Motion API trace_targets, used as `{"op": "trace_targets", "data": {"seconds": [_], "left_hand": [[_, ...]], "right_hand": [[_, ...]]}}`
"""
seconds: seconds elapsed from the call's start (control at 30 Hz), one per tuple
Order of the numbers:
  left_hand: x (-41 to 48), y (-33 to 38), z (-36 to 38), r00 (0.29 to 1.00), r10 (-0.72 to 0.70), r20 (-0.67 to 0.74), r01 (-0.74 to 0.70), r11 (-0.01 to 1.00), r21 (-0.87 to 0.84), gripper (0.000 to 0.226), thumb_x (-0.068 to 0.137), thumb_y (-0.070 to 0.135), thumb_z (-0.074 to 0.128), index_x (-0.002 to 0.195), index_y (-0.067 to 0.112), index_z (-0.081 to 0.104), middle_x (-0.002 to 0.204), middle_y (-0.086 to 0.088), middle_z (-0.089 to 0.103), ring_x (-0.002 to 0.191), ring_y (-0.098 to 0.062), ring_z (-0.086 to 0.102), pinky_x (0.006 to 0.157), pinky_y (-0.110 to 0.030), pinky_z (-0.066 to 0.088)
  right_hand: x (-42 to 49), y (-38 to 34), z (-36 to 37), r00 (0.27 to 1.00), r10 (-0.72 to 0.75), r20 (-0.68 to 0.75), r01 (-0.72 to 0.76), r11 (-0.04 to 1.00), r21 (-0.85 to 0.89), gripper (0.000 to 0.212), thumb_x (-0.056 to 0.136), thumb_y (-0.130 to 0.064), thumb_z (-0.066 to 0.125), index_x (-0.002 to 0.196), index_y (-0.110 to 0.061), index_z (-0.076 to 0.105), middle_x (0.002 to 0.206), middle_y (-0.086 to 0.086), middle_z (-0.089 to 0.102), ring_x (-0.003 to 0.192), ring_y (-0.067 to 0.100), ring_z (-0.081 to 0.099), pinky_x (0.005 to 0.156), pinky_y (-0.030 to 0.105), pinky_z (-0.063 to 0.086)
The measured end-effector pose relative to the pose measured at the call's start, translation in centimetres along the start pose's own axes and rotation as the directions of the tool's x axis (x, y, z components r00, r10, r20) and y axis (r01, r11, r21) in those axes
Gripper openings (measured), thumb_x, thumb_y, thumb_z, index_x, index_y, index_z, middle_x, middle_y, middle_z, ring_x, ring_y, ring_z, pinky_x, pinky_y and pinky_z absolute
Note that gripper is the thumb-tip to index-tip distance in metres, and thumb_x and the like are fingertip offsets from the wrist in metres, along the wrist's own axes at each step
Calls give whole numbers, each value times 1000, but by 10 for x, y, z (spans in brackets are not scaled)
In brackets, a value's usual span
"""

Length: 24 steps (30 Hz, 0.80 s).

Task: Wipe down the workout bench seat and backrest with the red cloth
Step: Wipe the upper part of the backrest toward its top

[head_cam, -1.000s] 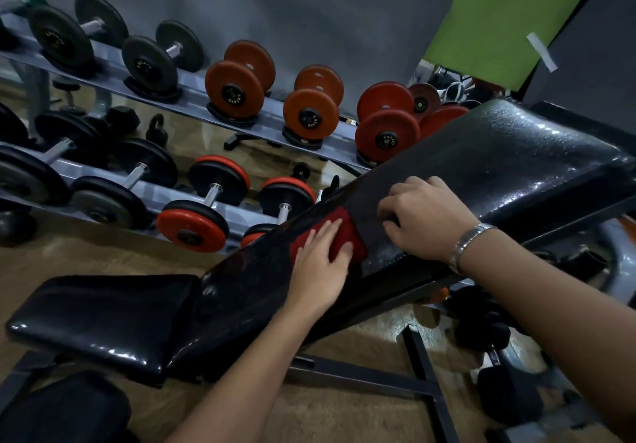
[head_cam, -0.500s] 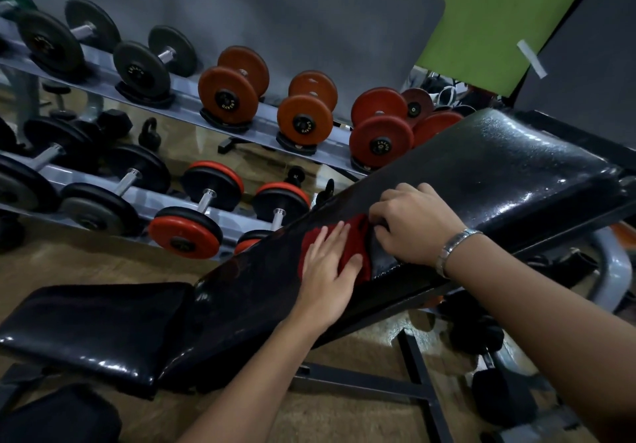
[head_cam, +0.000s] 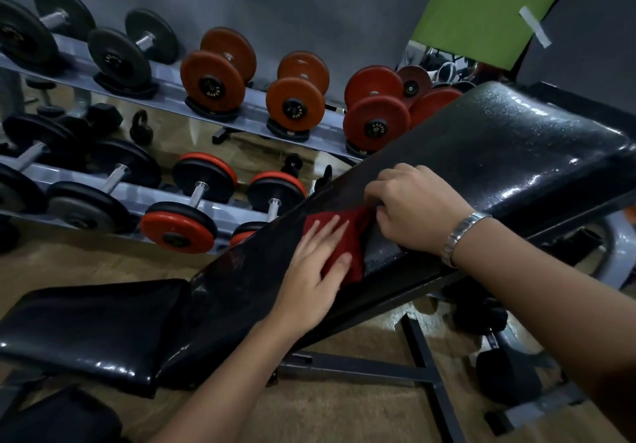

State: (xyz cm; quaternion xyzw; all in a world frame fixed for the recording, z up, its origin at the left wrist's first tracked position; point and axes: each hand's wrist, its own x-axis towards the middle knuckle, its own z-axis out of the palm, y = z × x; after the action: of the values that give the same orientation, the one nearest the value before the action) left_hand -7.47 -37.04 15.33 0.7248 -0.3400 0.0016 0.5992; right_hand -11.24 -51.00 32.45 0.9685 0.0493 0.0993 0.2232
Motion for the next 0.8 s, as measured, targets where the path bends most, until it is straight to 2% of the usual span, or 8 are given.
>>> {"op": "trace_targets", "data": {"seconds": [0.1, 0.2, 0.27, 0.33, 0.47, 0.63, 0.73, 0.8], "left_hand": [[-10, -23, -16, 998, 37, 56, -38, 999, 27, 47, 105, 38, 48, 148, 46, 34, 160, 30, 27, 153, 5, 9, 124, -30, 14], [33, -26, -17, 984, -181, 0, 181, 983, -14, 48, 104, 40, 49, 150, 44, 35, 158, 30, 25, 153, 2, 9, 127, -37, 13], [57, -17, -7, 968, -247, -33, 245, 968, -59, 47, 105, 37, 50, 150, 38, 42, 161, 21, 30, 155, -7, 12, 128, -43, 13], [58, -11, 0, 977, -208, -44, 202, 971, -127, 44, 104, 34, 52, 147, 42, 47, 159, 24, 35, 154, -6, 14, 127, -42, 17], [16, -27, -14, 999, -26, 19, 28, 997, -77, 47, 103, 28, 56, 142, 50, 43, 151, 36, 37, 150, 7, 18, 121, -19, 18], [61, -35, -13, 991, -130, -14, 128, 984, -122, 43, 104, 29, 54, 139, 51, 44, 156, 24, 36, 153, -4, 20, 127, -42, 16], [68, -20, -1, 996, -86, -36, 79, 983, -164, 42, 104, 24, 54, 132, 54, 48, 154, 20, 40, 152, -4, 22, 128, -40, 15], [56, -28, -5, 998, -56, -31, 50, 987, -154, 42, 102, 25, 56, 139, 44, 51, 152, 23, 43, 151, -3, 24, 127, -37, 18]], "right_hand": [[1, 6, -2, 1000, 0, 12, 0, 1000, 25, 25, 84, -23, 49, 105, -21, 63, 99, 0, 64, 95, 26, 58, 77, 37, 46], [1, 7, -2, 1000, -9, 19, 8, 999, 47, 25, 84, -20, 49, 106, -20, 61, 97, 1, 64, 94, 26, 58, 76, 36, 46], [1, 7, -2, 1000, -9, 7, 9, 998, 60, 25, 82, -19, 49, 105, -19, 60, 95, 2, 64, 94, 28, 59, 75, 37, 47], [1, 7, -2, 1000, -11, -14, 12, 997, 75, 23, 80, -18, 50, 101, -17, 59, 92, 3, 64, 92, 30, 59, 74, 39, 49], [-1, 10, -1, 1000, -12, -16, 14, 992, 125, 16, 78, -16, 51, 94, -19, 55, 88, 2, 63, 89, 30, 60, 72, 41, 52], [-4, 12, 0, 999, -31, -15, 33, 989, 147, 14, 76, -14, 51, 89, -19, 53, 88, 1, 61, 88, 30, 59, 70, 42, 53], [-6, 13, -1, 998, -50, -27, 53, 987, 150, 13, 77, -15, 50, 88, -19, 53, 87, 1, 60, 88, 30, 59, 69, 41, 52], [-7, 13, -3, 996, -73, -42, 79, 985, 157, 12, 78, -15, 50, 89, -20, 54, 87, 0, 59, 88, 29, 58, 69, 40, 52]]}}
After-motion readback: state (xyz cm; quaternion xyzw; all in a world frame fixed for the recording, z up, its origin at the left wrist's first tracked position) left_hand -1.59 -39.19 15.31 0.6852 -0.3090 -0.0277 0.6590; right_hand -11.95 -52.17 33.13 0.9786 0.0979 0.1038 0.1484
